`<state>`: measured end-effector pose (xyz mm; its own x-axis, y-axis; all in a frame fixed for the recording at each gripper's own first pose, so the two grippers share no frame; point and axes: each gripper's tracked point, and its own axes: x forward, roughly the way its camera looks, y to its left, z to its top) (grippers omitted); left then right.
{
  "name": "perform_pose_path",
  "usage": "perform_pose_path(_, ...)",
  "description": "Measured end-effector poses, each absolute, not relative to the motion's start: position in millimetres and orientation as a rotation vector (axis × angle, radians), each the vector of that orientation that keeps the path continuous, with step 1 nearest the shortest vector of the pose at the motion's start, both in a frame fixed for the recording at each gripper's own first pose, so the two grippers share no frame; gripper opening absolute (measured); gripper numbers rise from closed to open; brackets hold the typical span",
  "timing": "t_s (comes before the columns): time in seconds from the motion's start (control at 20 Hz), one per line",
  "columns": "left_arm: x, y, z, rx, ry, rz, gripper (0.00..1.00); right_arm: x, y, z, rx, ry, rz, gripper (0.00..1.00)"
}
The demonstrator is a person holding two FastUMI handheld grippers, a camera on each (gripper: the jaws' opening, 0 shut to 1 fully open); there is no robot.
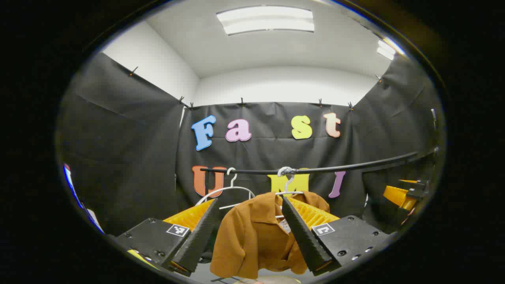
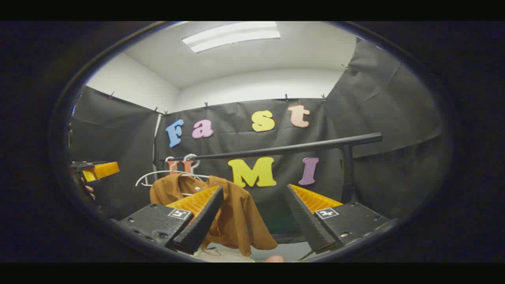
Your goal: Grasp the clothes on the hanger with both hands and then place them into the laundry hamper below.
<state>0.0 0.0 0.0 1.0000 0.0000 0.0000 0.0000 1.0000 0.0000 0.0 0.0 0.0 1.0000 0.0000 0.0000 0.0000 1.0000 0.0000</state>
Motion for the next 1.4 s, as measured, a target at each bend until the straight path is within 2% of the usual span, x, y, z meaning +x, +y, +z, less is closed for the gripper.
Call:
perform_pose_path(0.55,-1,-15,-8,0.006,0.016,0.024,0.98,12,4,-18,-0.01,0.042,0.051,0.99)
perform_pose_path(0.8,0,-28,-20,0.003,0.035,0.042,1.0,19,2,-38,-0.047,0.09,0.079,0.98)
perform_pose_path(1.05,-1,-42,-38,-0.007,0.065,0.07,0.98,23,5,-59,-0.033,0.142,0.149,0.99)
perform_pose_path(1.1,-1,-44,-42,-0.005,0.071,0.078,1.0,22,5,-65,-0.028,0.155,0.165,0.99)
perform_pose_path(1.2,1,-46,-51,-0.005,0.082,0.093,0.94,26,9,-77,-0.027,0.183,0.188,0.99)
perform_pose_path(1.3,6,-50,-62,-0.026,0.103,0.089,1.0,34,14,-91,-0.043,0.214,0.194,0.99)
perform_pose_path(1.4,15,-49,-75,-0.049,0.128,0.08,1.0,43,23,-106,-0.054,0.242,0.195,0.98)
